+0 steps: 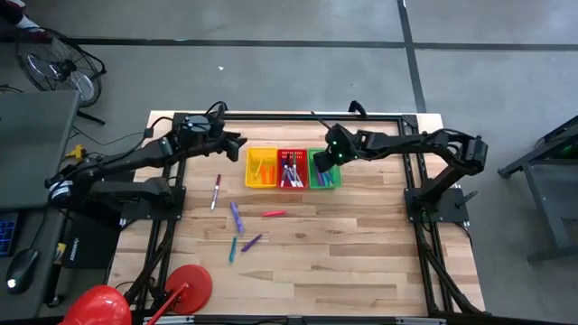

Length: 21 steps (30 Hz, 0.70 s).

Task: Pick & Place Markers
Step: Put the green highlighter into the green bin, then put the purple highlighter into the green bin

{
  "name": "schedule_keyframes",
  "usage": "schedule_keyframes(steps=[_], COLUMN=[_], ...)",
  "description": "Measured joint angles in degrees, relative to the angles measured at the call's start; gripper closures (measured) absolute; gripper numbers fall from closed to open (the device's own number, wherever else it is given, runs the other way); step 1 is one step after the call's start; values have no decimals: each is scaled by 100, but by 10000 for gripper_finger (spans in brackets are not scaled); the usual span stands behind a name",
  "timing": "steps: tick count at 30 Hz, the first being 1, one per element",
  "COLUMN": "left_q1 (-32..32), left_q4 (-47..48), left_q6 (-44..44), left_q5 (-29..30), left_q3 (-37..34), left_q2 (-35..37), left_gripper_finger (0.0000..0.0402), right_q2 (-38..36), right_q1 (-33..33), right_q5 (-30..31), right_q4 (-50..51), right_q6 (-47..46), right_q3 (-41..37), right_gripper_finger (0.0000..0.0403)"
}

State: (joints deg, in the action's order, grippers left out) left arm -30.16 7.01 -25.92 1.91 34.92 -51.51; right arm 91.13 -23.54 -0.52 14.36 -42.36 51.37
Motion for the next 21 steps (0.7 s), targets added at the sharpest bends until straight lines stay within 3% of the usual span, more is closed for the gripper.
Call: schedule_keyframes(steps=[5,21], left_q1=[3,14], left_q4=[43,43], left_q6=[62,68], left_q5=[-28,-267], left_q3=[0,0], left_q2=[0,0], left_gripper_finger=[218,218], right_q2=[0,-56], right_q1=[47,31], right_q5=[235,-75], right_q4=[3,-49], right_q6=[-170,-197], right_q3=[-1,-1], right_gripper_finger=[325,268])
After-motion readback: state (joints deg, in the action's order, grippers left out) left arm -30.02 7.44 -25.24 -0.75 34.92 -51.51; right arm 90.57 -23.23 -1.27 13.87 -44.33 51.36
